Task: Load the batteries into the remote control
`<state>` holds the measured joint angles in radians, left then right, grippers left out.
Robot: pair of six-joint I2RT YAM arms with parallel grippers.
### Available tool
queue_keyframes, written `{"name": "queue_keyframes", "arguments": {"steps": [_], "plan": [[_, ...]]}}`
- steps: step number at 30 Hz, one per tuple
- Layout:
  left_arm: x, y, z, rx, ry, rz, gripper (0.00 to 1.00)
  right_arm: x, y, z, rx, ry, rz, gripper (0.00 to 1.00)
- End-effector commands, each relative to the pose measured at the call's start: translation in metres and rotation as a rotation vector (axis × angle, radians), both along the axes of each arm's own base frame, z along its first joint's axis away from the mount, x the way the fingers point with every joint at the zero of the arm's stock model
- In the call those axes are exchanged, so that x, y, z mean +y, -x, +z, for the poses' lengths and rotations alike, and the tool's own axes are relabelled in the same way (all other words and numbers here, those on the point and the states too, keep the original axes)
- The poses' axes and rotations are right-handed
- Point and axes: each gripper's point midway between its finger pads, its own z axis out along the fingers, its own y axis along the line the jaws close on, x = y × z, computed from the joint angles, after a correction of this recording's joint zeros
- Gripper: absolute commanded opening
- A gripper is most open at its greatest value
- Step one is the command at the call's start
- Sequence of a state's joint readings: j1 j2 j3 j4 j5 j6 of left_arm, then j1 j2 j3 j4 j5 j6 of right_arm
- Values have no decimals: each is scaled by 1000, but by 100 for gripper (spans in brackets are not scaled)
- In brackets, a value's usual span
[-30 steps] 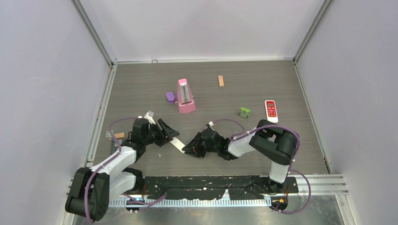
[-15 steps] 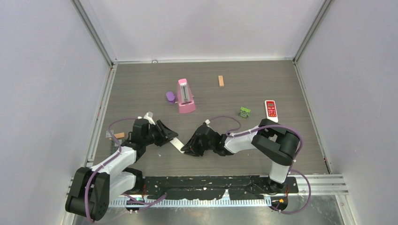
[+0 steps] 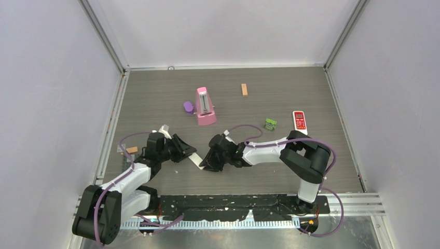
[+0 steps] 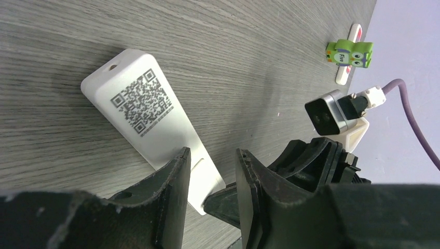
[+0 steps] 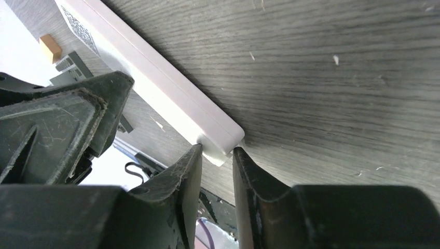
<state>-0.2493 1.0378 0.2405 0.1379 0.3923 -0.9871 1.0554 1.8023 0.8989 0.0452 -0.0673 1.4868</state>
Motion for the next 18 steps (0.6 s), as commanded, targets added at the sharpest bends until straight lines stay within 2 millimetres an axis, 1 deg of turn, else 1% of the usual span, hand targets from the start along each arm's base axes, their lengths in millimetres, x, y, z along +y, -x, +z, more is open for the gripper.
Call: {"name": "queue_keyframes", "arguments": {"steps": [1,3,5,9,12,13,15,18], "plan": [[4,5,-11,30,-32,9,38,-35,-20,-40,-55,230,-96,38],[4,3,-7,20,-34,4,38,-38,-23,-38,-68,256,-90,43],[3,-2,0,-5,-41,-9,40,-40,-24,-36,-75,276,-84,47],[-1,-15,25,-80,-87,-76,55,-43,-22,-39,-66,300,-75,49],[2,-21,39,-106,-149,-118,64,-43,-19,-40,-47,325,-56,49],[3,-24,44,-118,-171,-127,65,-44,-18,-42,-45,335,-48,50],[7,-31,53,-146,-220,-137,68,-44,-19,-40,-42,356,-35,50],[20,-39,55,-149,-309,-112,73,-47,-20,-39,-47,397,-19,50]]}}
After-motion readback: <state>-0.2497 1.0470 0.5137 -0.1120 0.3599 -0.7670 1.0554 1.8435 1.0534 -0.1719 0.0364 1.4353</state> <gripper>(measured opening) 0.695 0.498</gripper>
